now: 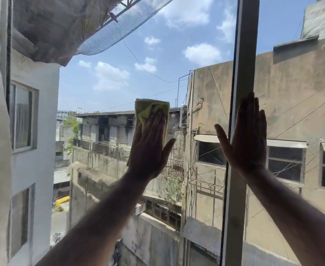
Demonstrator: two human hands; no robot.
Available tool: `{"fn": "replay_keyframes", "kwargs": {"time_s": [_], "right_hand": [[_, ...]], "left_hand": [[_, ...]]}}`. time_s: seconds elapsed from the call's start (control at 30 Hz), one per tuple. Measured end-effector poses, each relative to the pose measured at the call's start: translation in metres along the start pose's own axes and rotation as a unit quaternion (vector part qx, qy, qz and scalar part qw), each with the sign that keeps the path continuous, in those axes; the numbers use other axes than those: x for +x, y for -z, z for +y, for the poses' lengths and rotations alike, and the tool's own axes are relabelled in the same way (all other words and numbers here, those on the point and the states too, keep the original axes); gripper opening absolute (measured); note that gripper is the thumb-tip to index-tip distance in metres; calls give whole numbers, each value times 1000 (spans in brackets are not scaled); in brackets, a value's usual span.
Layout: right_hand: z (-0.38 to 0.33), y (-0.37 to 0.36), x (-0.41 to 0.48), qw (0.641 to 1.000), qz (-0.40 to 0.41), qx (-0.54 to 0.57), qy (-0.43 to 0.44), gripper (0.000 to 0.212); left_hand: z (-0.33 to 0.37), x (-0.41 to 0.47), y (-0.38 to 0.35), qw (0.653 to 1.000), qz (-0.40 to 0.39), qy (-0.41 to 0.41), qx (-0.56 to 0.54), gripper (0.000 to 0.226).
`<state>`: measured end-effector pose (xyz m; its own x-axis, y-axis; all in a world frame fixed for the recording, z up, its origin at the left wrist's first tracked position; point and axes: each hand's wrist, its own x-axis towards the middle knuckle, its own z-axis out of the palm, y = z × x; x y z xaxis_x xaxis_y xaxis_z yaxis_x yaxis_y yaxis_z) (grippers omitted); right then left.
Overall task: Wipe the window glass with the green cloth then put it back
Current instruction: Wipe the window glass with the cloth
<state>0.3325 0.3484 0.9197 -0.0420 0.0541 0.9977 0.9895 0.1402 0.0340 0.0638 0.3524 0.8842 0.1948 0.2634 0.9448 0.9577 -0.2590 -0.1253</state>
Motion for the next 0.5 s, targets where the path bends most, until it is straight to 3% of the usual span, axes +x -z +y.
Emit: {"fn": "replay_keyframes", "kwargs": {"time_s": [0.23, 0.37, 0.5], "right_hand": [[0, -2, 1, 1000, 1, 5, 0, 90], [0, -1, 0, 1000, -9, 0, 0, 90], [-3, 3, 0, 1000, -20, 6, -4, 90]], "left_hand": [[-16, 98, 28, 995, 44, 85, 25, 81], [-7, 36, 4, 996, 48, 74, 14, 81], [0, -40, -13, 999, 0, -7, 43, 84]]}}
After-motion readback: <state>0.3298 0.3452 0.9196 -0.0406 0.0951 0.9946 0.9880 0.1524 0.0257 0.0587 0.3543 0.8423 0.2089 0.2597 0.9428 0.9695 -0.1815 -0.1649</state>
